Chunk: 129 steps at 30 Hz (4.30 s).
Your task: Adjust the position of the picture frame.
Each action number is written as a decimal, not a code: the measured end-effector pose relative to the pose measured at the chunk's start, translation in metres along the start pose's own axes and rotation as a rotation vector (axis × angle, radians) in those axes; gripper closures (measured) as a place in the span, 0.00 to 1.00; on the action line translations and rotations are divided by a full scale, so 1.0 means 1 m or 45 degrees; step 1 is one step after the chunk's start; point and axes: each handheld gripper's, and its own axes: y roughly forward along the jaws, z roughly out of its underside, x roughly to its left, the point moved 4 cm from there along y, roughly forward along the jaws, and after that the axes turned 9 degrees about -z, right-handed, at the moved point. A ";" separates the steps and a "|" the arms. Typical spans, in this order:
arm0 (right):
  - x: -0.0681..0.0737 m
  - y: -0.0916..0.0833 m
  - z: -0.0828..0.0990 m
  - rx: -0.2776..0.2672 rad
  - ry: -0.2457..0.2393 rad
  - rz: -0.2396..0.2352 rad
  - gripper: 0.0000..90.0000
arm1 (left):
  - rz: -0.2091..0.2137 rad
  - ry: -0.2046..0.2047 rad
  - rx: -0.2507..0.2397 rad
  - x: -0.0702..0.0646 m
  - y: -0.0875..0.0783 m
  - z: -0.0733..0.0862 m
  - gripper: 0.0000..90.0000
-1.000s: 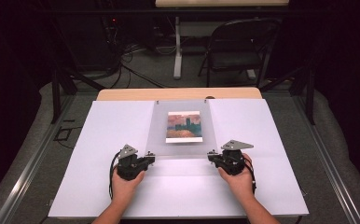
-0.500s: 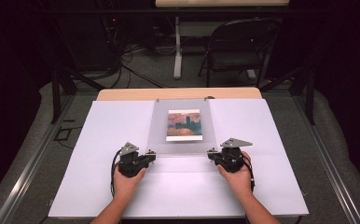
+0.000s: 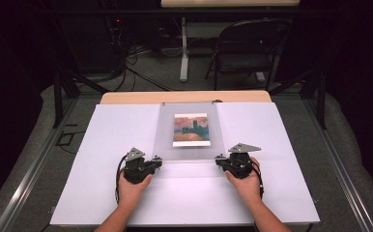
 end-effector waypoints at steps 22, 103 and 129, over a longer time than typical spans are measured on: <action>0.003 -0.003 0.003 -0.011 -0.004 0.001 0.85 | -0.025 0.054 -0.022 -0.006 -0.004 0.000 0.78; -0.001 -0.080 0.010 -0.105 0.019 0.026 0.46 | -0.054 0.015 -0.170 0.024 -0.071 -0.012 0.49; -0.036 -0.049 -0.064 -0.023 0.028 0.075 0.38 | -0.064 -0.008 -0.080 0.040 -0.020 -0.096 0.43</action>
